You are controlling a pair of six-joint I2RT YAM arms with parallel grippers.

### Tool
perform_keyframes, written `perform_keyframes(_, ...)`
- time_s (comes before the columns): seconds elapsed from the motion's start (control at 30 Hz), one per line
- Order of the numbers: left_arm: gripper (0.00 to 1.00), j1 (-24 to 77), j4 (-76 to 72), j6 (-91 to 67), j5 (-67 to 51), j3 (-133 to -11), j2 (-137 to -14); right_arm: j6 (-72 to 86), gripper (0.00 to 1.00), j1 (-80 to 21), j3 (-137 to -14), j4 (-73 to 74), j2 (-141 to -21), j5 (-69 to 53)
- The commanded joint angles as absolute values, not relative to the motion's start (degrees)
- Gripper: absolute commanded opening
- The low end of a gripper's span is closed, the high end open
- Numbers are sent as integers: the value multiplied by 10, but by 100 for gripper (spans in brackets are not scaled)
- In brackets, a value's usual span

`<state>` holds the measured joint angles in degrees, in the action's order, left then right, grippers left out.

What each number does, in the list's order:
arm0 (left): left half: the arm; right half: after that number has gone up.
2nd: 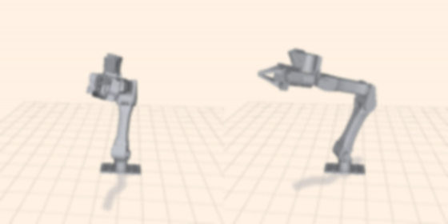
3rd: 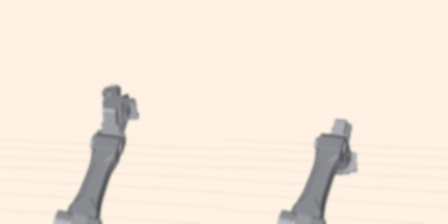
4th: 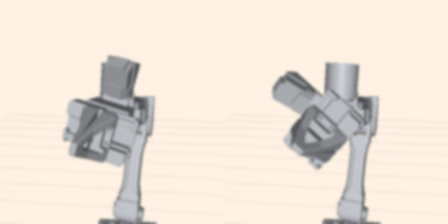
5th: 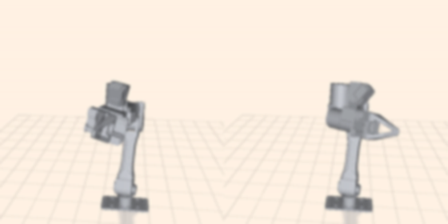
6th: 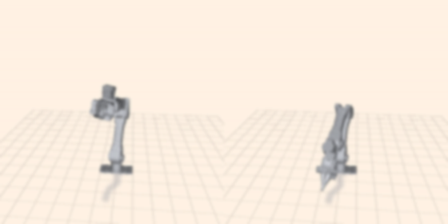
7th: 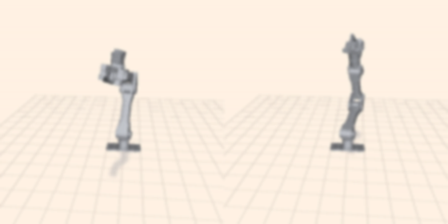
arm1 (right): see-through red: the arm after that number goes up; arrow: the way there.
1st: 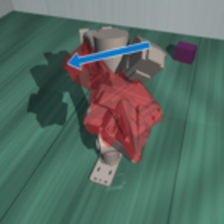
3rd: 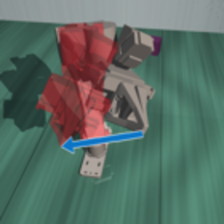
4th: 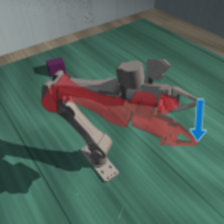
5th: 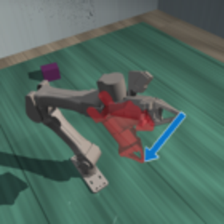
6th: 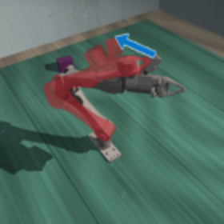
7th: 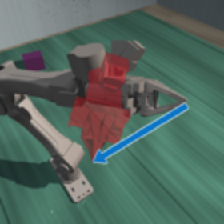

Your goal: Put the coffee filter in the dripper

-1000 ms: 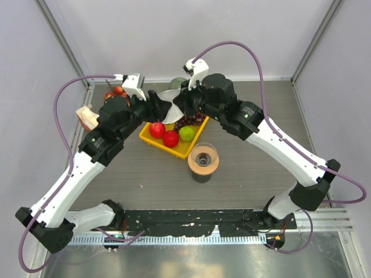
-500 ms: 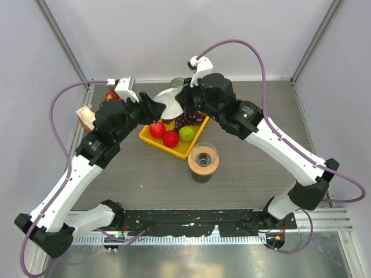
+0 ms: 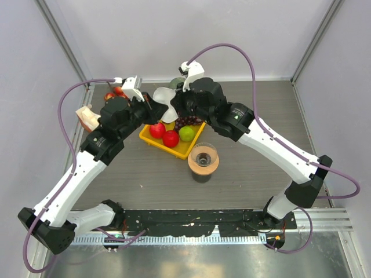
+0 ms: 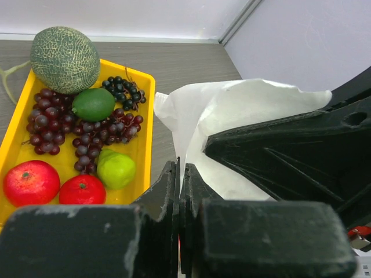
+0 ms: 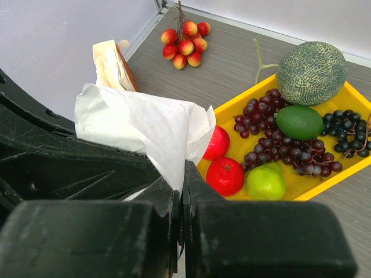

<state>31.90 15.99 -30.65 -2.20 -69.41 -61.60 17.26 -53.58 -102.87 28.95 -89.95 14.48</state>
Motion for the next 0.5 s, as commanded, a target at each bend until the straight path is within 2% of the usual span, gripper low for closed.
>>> perform_keyframes(0.0,0,323,118,-298,-33,-712,-606,164,5,-541,-1054,277,-898,153)
perform_keyframes(0.03,1,322,125,-294,-28,-712,-604,154,5,-541,-1053,278,-897,157)
perform_keyframes(0.13,40,319,155,-267,-4,-711,-588,132,5,-536,-1042,284,-885,165)
perform_keyframes(0.2,57,317,169,-241,13,-711,-577,121,5,-527,-1020,285,-872,144)
perform_keyframes(0.27,64,317,186,-196,4,-721,-574,98,5,-523,-999,287,-858,111)
perform_keyframes(0.37,70,317,214,-171,-11,-729,-577,64,5,-524,-975,288,-844,76)
perform_keyframes(0.47,72,316,226,-172,-26,-727,-580,55,5,-523,-970,290,-842,62)
